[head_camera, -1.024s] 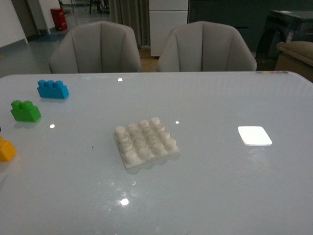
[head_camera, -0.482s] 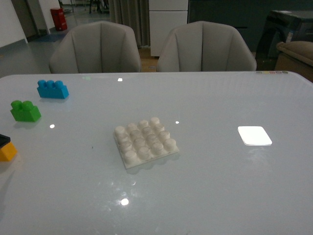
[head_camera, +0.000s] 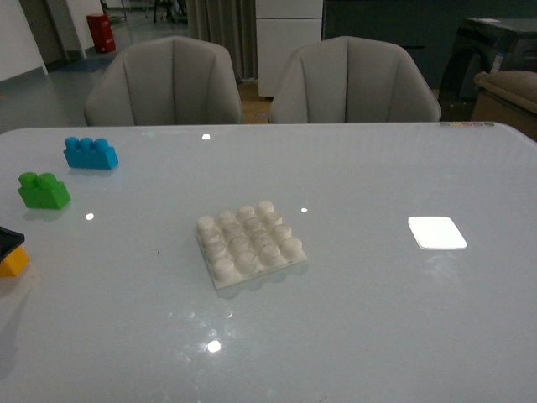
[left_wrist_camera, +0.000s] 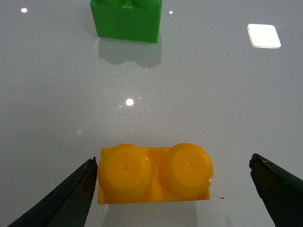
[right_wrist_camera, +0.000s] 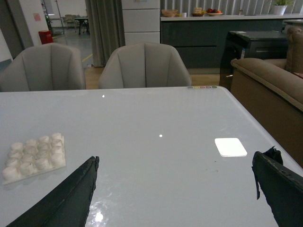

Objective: Insert yellow block into base center

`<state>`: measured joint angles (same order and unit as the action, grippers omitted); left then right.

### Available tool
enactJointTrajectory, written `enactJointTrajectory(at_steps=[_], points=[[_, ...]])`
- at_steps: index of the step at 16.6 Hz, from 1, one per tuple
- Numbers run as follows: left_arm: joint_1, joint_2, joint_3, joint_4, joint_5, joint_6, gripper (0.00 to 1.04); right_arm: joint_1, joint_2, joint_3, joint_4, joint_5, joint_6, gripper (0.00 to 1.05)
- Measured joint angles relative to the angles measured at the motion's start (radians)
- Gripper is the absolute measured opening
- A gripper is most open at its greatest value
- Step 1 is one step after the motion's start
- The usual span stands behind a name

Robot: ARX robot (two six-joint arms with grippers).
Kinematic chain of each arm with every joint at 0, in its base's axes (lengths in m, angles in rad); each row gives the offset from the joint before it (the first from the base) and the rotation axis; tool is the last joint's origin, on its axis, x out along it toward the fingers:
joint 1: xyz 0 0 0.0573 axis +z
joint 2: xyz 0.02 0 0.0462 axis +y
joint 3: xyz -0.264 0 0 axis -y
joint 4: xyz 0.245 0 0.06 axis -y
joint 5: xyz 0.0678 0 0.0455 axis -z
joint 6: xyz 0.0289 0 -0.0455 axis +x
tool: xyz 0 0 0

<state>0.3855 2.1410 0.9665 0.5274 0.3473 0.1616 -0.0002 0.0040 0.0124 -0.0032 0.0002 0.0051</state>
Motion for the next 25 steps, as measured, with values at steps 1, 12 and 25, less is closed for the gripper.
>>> enactJointTrajectory(at_steps=[1,12,25], points=[[-0.001,0.002,0.0,-0.001,-0.002,0.002,0.98,0.0,0.0,0.0,0.0,0.0,0.0,0.98],[-0.004,0.033,0.008,0.063,-0.051,0.007,0.6,0.0,0.0,0.0,0.0,0.0,0.0,0.98],[-0.61,-0.304,-0.119,-0.019,-0.416,-0.213,0.59,0.0,0.0,0.0,0.0,0.0,0.0,0.98]])
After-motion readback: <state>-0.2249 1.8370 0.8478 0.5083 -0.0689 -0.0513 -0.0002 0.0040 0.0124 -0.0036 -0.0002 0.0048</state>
